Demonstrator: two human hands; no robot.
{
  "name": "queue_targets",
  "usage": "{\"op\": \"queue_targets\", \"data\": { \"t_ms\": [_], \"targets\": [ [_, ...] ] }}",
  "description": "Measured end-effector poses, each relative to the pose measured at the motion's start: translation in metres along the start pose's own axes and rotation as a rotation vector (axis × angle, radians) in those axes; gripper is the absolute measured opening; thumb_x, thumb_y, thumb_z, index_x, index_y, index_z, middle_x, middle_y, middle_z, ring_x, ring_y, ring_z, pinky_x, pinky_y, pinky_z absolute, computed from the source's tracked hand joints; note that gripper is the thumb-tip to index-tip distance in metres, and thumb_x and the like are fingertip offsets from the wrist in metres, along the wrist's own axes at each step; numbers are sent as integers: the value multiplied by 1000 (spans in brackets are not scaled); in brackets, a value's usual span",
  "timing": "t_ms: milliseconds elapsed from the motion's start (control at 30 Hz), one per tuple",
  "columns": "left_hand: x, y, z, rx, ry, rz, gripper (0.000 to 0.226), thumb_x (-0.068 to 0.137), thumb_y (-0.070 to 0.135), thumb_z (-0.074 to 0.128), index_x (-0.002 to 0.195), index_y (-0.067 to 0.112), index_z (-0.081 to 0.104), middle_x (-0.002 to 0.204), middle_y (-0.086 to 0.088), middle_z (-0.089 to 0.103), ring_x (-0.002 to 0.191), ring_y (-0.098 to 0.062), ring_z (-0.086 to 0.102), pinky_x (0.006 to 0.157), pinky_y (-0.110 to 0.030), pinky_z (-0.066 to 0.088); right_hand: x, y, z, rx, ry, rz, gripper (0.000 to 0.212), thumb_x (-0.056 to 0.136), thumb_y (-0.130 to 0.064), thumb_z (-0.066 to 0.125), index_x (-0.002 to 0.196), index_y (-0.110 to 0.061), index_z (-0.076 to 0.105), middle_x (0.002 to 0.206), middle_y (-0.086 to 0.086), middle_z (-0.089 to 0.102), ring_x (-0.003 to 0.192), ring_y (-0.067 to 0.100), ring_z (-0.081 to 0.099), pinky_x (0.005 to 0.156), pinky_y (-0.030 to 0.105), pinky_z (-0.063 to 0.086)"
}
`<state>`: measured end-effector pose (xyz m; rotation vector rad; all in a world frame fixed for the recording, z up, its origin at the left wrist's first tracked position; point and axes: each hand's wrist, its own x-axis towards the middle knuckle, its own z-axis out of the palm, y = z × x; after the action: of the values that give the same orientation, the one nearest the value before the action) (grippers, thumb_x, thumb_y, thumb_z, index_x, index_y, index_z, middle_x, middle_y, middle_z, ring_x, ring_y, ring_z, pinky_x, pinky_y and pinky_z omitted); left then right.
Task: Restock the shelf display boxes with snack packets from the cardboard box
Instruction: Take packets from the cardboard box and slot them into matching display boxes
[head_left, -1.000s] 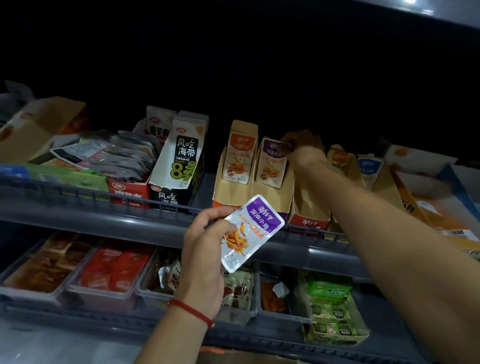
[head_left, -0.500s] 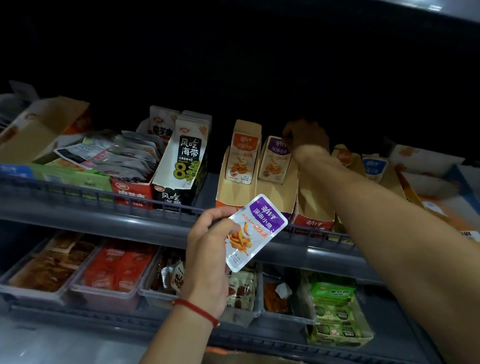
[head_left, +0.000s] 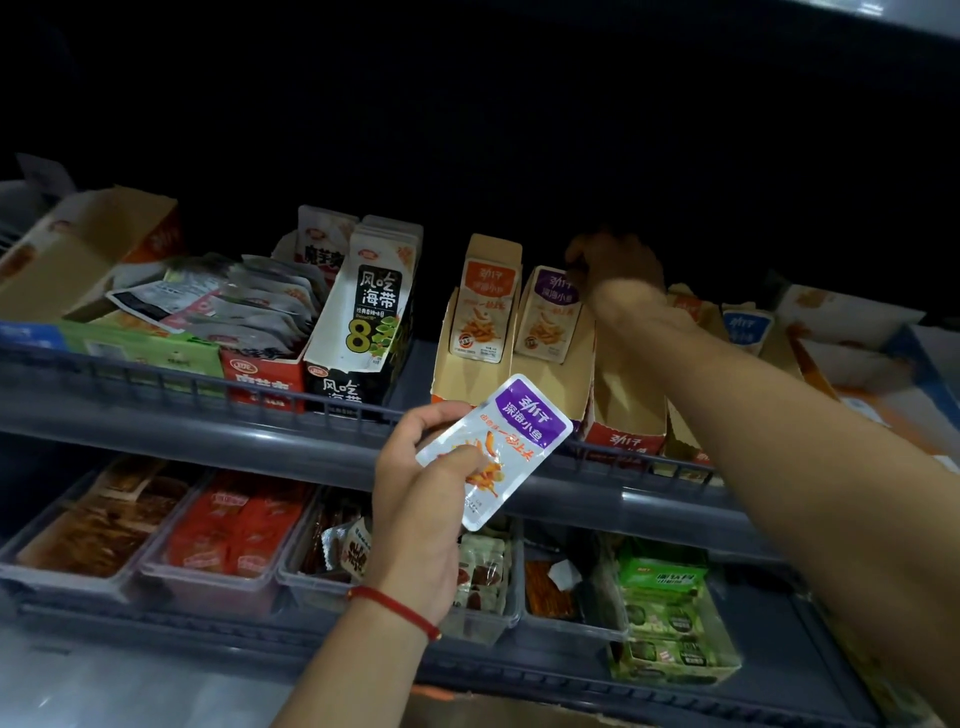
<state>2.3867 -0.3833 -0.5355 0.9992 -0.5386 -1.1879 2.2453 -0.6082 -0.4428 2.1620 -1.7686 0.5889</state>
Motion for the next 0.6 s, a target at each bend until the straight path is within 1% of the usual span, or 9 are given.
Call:
{"op": "queue_targets", "data": {
  "t_ms": [67,133,200,300,367,400,467,533,600],
  "targets": [
    [-1,-1,-1,5,-4,26,43,81,-18,61,103,18,67,98,-6,77,91,-27,76,69,-39,59,-12,2,-9,62,27,-29,26,100,-21,59,126,-20,63,122,8,64,111,28,62,91,40,54],
    [-2,-1,-1,8,-9,58,46,81,-19,61,103,21,66,103,-8,75,94,-27,75,72,-42,60,-35,-2,-24,241,14,-83,23,101,-25,58,122,-22,65,108,-2,65,94,12,62,76,22,50],
    [-4,-1,-1,-8,-13,89,48,82,-20,60,104,22,66,108,-11,74,97,-29,74,76,-44,60,-68,-10,-45,429,-81,-158,18,101,-31,58,114,-24,68,100,-10,66,84,-4,59,67,7,40],
    [-6,-1,3,-46,-18,113,47,84,-19,63,107,21,64,108,-12,74,97,-28,74,77,-43,60,-114,-18,-70,529,-433,-216,23,97,-43,61,112,-27,65,102,-14,68,91,0,65,71,13,49],
    [-8,-3,7,-76,-35,113,46,85,-18,64,110,20,62,107,-12,75,96,-26,74,77,-42,60,-128,-16,-78,618,-629,-189,26,95,-38,66,116,-24,62,106,-9,72,93,7,70,78,22,57],
    [-9,-3,9,-85,-43,111,45,85,-17,65,113,19,61,108,-12,75,97,-25,74,79,-41,61,-130,-13,-81,681,-673,-163,24,95,-32,68,116,-23,62,106,-6,73,90,9,71,78,24,59],
    [-11,-4,10,-96,-53,104,45,85,-11,69,118,19,59,114,-9,73,103,-22,73,84,-42,60,-124,-7,-87,699,-630,-120,20,96,-24,67,114,-24,61,105,-4,73,84,10,71,70,23,57],
    [-11,-2,8,-126,-46,100,44,86,-5,69,121,19,58,119,-7,70,108,-19,71,90,-44,59,-108,0,-91,573,-453,-121,19,97,-26,64,115,-26,60,106,-9,70,84,7,69,66,21,55],
    [-9,2,4,-158,-25,109,41,88,-5,66,122,17,59,121,-10,67,109,-18,70,94,-44,58,-87,7,-92,446,-248,-142,24,100,-26,60,124,-24,59,111,-13,63,95,6,64,70,18,51]
  ]
}}
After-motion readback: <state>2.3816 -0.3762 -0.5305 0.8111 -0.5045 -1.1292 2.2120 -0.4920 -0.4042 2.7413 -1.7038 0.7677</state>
